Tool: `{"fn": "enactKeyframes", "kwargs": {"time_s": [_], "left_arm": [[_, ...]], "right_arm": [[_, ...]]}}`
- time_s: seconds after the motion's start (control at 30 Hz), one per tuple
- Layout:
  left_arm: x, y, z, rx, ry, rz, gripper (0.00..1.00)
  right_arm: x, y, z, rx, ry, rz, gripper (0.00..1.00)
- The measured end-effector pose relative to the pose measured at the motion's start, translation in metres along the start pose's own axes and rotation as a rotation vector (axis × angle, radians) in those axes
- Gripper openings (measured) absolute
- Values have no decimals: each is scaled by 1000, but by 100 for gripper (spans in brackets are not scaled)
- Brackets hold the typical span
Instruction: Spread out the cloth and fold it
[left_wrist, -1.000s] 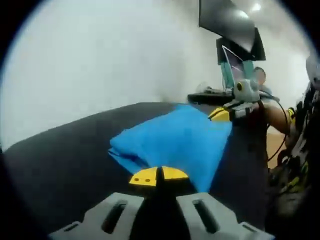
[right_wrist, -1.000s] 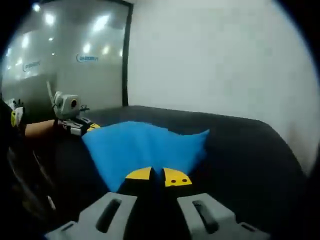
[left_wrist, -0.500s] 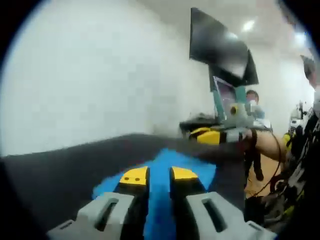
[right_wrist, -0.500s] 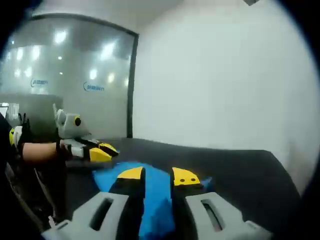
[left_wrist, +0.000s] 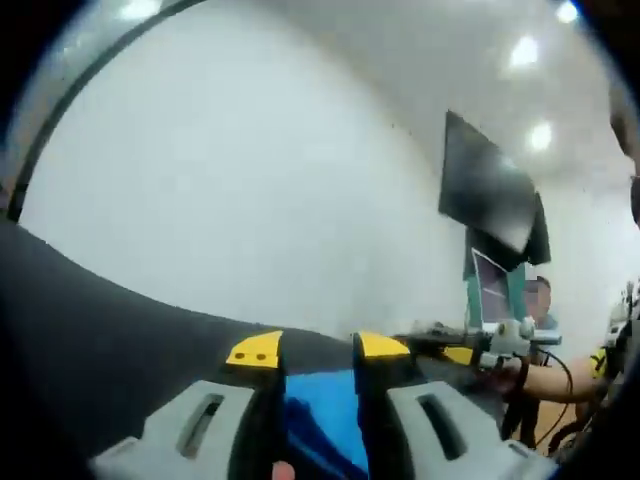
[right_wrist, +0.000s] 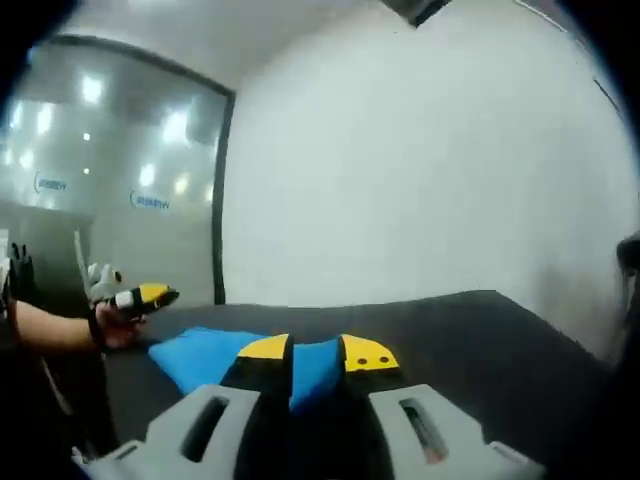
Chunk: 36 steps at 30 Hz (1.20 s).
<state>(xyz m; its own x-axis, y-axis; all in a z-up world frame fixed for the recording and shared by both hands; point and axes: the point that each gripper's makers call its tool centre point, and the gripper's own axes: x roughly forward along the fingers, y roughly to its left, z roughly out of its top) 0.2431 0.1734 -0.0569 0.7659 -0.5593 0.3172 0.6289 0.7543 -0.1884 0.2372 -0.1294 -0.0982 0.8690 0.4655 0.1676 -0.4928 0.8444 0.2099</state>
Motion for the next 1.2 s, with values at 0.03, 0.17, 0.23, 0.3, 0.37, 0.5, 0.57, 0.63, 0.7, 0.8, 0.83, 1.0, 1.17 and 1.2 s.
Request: {"fn": "enactKeyframes", "kwargs": {"time_s": [0.03,0.17,0.23,0.3,0.37,0.5,0.57,0.63,0.7,0.8,0.83,1.0,1.17,1.2], "left_arm": [[0,-3,0,-37,-11,4,37],[3,3,5,-90,-28,24,37],[3,5,2,-19,-6,33,37],[5,5,-3,25,24,6,37],[5,14,-7,46,52,18,34],[0,36,-1,37,40,69,32],[-1,39,0,64,35,86,32],[3,40,-4,78,42,71,32],[6,24,-9,91,50,31,32],[5,20,-12,100,72,10,32],[5,21,-12,103,76,11,32],[3,12,-13,119,74,10,32],[4,17,-14,125,84,10,32],[4,16,-14,127,85,9,32]], "right_arm": [[9,-18,-1,30,19,-18,16],[10,-4,6,-54,-4,22,20],[10,1,6,-40,-8,30,20],[9,7,7,-25,-23,49,20],[8,10,9,-16,-35,57,20],[7,15,10,-23,-46,48,20],[7,18,7,-62,-36,42,20],[8,21,5,-110,-27,40,20],[8,24,3,-121,-17,46,20],[8,24,2,-122,-13,55,20],[7,24,3,-112,-17,58,20],[4,25,6,-92,-34,65,20],[3,30,5,-115,-25,77,20],[2,30,5,-114,-25,76,20]]}}
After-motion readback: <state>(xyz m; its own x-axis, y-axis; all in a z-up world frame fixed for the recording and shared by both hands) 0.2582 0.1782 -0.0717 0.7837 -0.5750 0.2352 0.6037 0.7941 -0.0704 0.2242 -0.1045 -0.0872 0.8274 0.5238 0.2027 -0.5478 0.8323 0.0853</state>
